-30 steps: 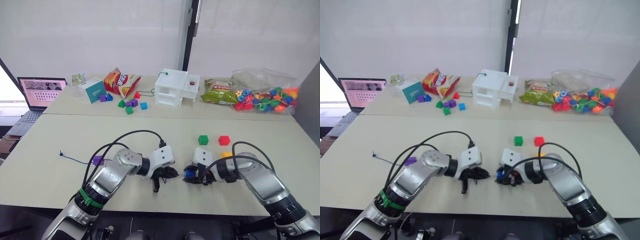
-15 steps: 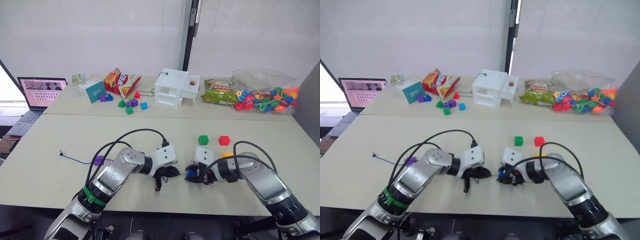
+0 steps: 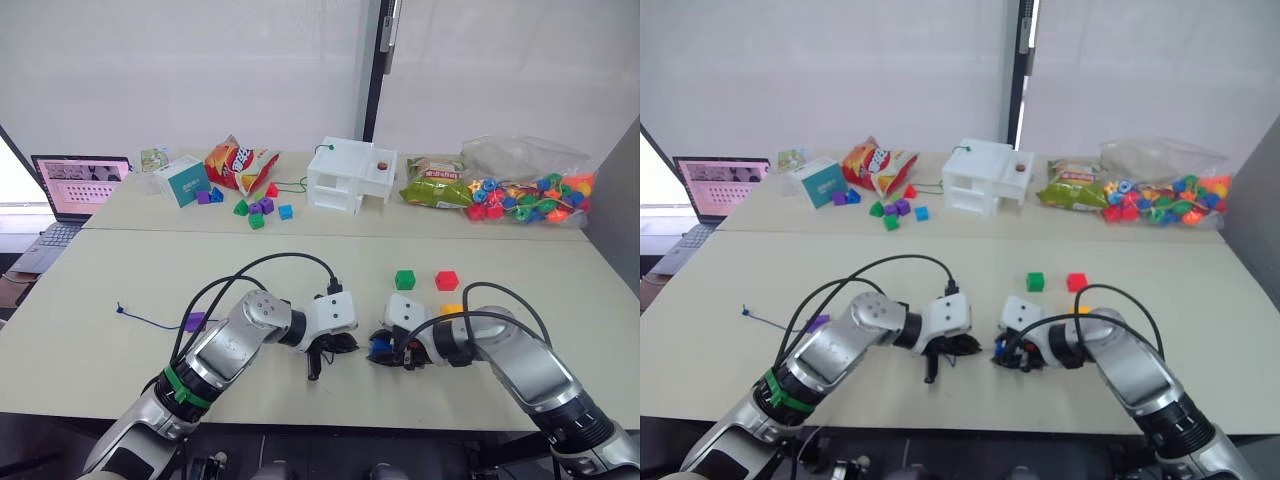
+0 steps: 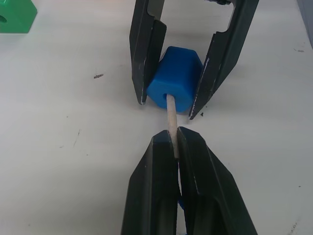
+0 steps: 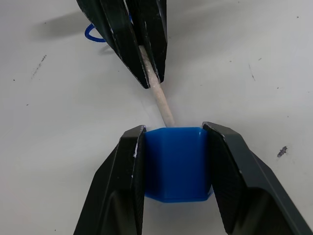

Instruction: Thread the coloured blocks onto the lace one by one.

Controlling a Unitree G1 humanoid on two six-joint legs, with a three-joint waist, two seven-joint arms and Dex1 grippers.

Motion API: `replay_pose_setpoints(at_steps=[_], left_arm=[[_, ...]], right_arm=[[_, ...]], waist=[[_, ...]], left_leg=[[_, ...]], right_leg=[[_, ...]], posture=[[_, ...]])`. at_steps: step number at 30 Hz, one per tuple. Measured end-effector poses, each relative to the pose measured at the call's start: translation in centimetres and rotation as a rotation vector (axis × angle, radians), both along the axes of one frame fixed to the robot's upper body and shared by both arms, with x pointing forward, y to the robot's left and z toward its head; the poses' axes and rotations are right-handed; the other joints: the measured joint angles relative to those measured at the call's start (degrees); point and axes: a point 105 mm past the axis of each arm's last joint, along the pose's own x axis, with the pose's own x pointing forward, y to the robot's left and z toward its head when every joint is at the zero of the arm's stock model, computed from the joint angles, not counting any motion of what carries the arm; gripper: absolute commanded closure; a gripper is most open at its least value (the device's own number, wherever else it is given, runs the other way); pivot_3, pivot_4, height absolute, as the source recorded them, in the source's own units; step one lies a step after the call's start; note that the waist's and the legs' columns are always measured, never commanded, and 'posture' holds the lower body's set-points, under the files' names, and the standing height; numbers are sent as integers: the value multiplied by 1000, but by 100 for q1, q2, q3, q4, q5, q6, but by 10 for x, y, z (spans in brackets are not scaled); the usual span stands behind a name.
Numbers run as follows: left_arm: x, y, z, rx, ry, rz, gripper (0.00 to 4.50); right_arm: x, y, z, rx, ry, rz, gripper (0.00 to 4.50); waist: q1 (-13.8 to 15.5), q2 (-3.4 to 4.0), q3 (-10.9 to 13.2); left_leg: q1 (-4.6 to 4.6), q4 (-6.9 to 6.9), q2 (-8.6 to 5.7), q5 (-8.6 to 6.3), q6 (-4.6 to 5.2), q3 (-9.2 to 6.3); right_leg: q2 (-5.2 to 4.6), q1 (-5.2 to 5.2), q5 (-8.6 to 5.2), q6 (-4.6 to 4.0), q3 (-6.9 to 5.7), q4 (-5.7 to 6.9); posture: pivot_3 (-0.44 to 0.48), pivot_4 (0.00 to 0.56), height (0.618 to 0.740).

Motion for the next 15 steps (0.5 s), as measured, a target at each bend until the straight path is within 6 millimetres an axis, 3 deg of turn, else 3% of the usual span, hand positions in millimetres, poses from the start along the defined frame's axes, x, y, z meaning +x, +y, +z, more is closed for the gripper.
replay_pose_setpoints(at_steps=[15], left_arm=[[2,-2,5,-11,-1,-1,4500]], right_arm=[[-1,-1,1,-32,0,-8,3181]], waist=[[27,0,0]], left_leg=[[-1,0,-3,0,0,-2]], right_leg=[[-3,1,0,1,-1,-1]], posture=[[0,150,740]])
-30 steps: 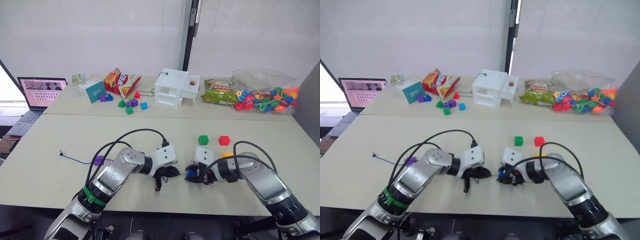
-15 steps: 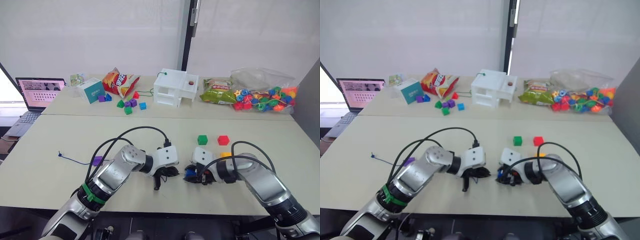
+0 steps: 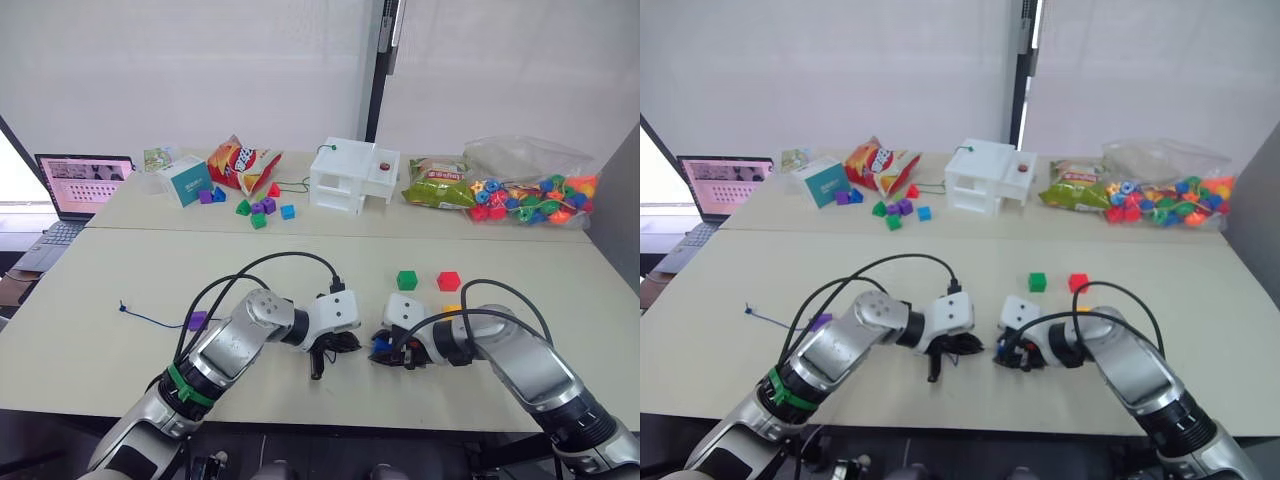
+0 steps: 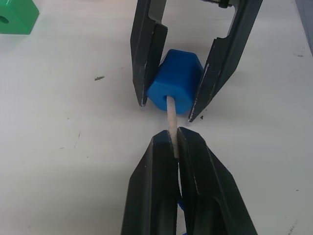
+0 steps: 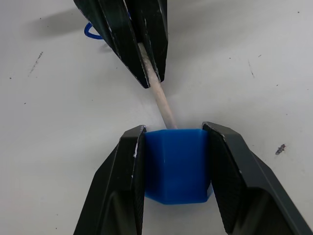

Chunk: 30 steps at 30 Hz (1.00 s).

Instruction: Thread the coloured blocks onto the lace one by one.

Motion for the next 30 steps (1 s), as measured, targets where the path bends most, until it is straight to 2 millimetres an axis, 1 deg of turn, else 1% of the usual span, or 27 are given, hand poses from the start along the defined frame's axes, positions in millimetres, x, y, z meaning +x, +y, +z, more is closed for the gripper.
replay_pose_setpoints(at_steps=[5,9,14,20,23,30], left_arm=[[1,0,-1,-4,-4,-16,4500],[1,1,-2,-12,-4,-23,4500],[1,2,-4,-33,1,-17,4500],[-4,-1,-8,-65,36,-24,4500],[-6,-2,-9,-71,48,-32,4500],[-5,-2,-11,-85,72,-26,4500]], right_arm=[[-1,-1,0,-15,-5,10,3181],[-2,0,0,-59,-28,20,3181],[-3,1,3,-97,-29,-4,3181],[-10,-2,4,-146,0,-26,3181],[-13,0,4,-140,20,-29,3181],[-13,0,3,-127,17,-40,3181]], waist=[[1,0,0],[0,0,0],[5,0,0],[-3,0,0],[-19,0,0],[-21,0,0]], left_leg=[[-1,0,0,0,0,0],[-1,0,0,0,0,0],[-7,0,0,0,0,-1],[-17,1,0,0,0,-4],[-17,1,1,0,0,-4],[-13,1,1,0,0,-4]], right_leg=[[0,0,0,0,0,-1],[0,-1,0,0,0,-1],[-2,-5,0,0,-2,-1],[-2,-13,0,0,-4,-3],[-1,-13,0,0,-4,-3],[-1,-8,0,0,-4,-2]], posture=[[0,150,740],[0,150,740],[0,150,740],[0,150,740],[0,150,740],[0,150,740]])
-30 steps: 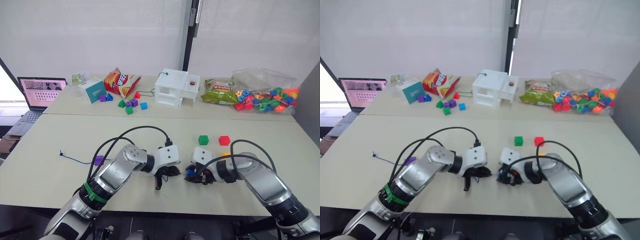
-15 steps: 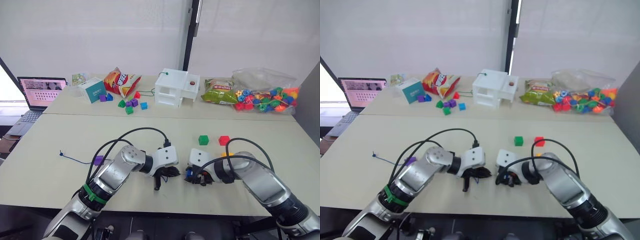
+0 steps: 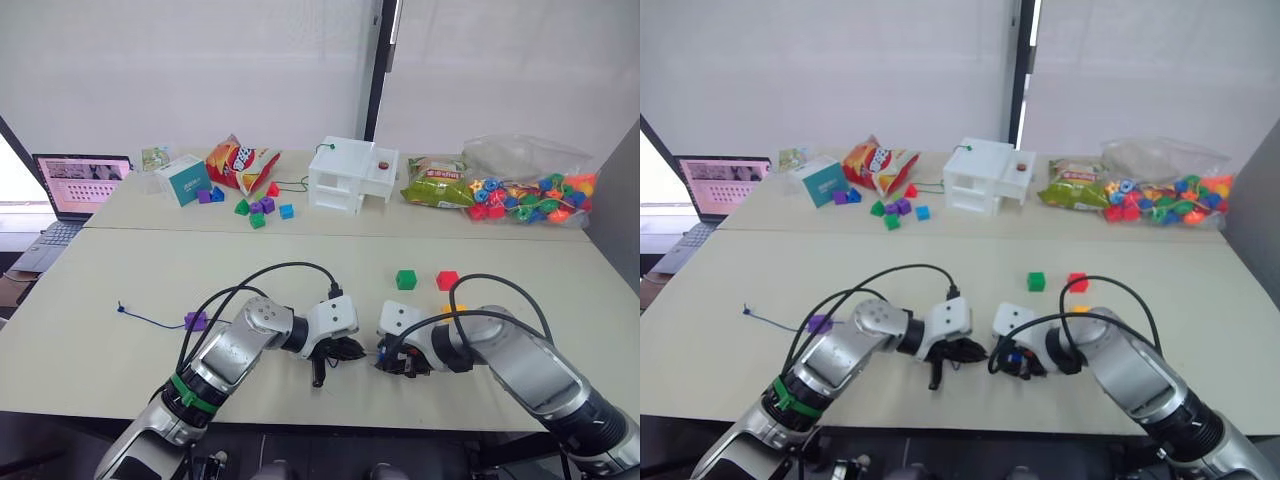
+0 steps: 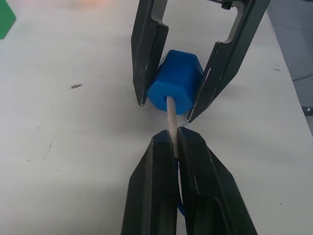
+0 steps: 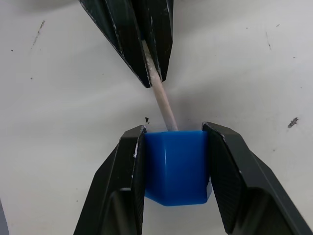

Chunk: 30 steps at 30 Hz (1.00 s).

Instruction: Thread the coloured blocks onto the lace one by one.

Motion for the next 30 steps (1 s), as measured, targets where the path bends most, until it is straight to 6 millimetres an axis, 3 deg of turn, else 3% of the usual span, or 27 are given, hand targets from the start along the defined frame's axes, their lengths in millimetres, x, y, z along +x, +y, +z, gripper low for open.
replay_pose_setpoints(at_steps=[17,30], left_arm=[[1,5,-5,-27,-52,-41,4500],[1,-2,-6,-14,-55,-52,4500]], right_arm=[[2,-3,-5,76,-39,70,3181],[3,-3,-5,75,-29,75,3181]], waist=[[-33,-4,-2],[-20,-4,-2]], left_leg=[[21,0,10,0,0,3],[21,0,8,0,0,4]], right_leg=[[10,12,0,-2,6,3],[8,15,0,-1,6,2]], posture=[[0,150,740],[0,150,740]])
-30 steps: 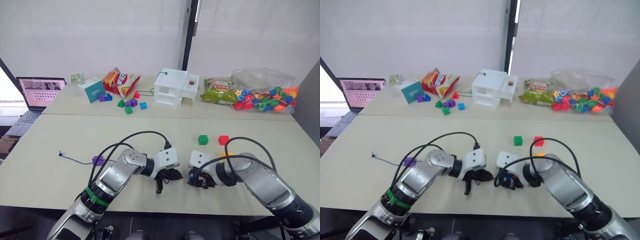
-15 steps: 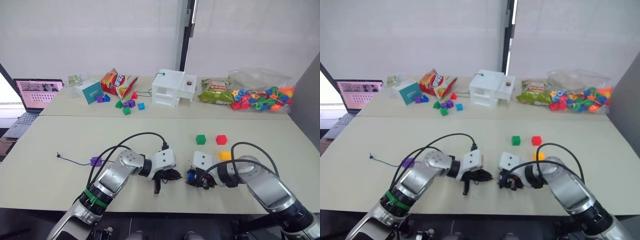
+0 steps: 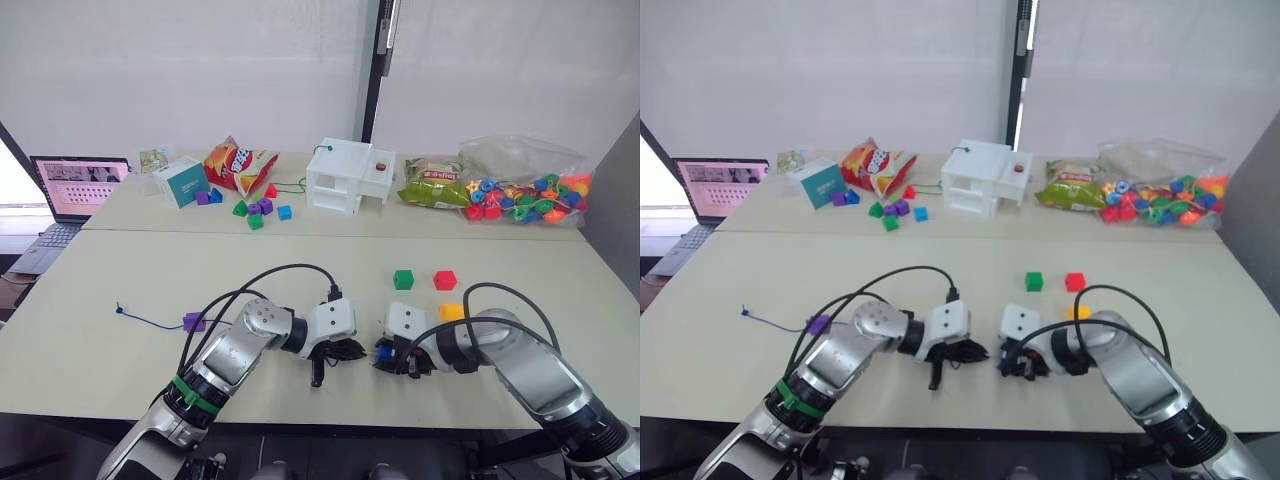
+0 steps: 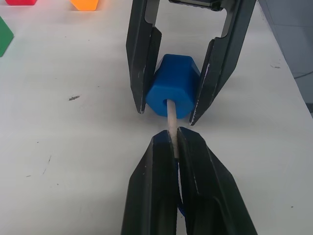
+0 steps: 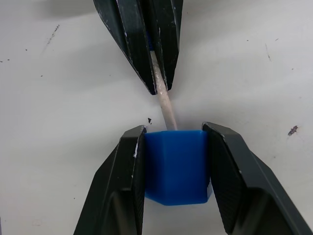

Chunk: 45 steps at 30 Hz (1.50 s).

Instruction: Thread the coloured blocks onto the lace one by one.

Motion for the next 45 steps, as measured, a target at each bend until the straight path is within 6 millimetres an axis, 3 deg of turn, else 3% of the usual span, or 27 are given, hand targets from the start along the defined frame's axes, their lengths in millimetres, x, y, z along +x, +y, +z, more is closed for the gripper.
replay_pose_setpoints(at_steps=[6,14,18,28,34,37,42,45], left_arm=[[1,3,1,1,-4,5,4500],[-5,-3,5,-14,-5,-41,1884],[-6,1,7,-4,-7,-54,1884],[5,30,11,28,-17,8,1884],[2,38,-1,36,16,27,1884],[0,35,-5,26,31,28,2650],[0,26,-11,-2,48,37,4345],[1,26,-12,-5,45,44,4458]], right_arm=[[0,1,0,3,-2,0,3181],[1,4,1,15,-11,-5,3181],[1,4,1,16,-13,-4,3181],[1,4,1,15,-14,-6,3181],[1,4,1,15,-14,-7,3181],[1,4,1,14,-13,-9,3181],[0,4,1,11,-9,-16,3181],[0,3,1,9,-8,-19,3181]], waist=[[-3,0,0],[-51,0,0],[-69,0,0],[-69,0,0],[-65,0,0],[-63,0,0],[-60,0,0],[-57,0,0]], left_leg=[[0,0,1,0,0,0],[-1,-2,7,0,0,0],[-1,-2,7,0,0,0],[-1,-3,7,0,0,-1],[-1,-3,7,0,0,-2],[-1,-3,7,0,0,-1],[-4,-3,6,0,0,-2],[-5,-3,6,0,0,-1]], right_leg=[[1,-1,0,0,0,1],[7,-6,-1,-3,2,3],[8,-7,-2,-3,2,2],[6,-7,-2,-3,1,2],[6,-6,-2,-3,1,2],[6,-7,-2,-3,1,2],[5,-10,-2,-3,1,3],[4,-9,-2,-3,1,2]], posture=[[0,150,740],[0,150,740],[0,150,740],[0,150,740],[0,150,740],[0,150,740],[0,150,740],[0,150,740]])
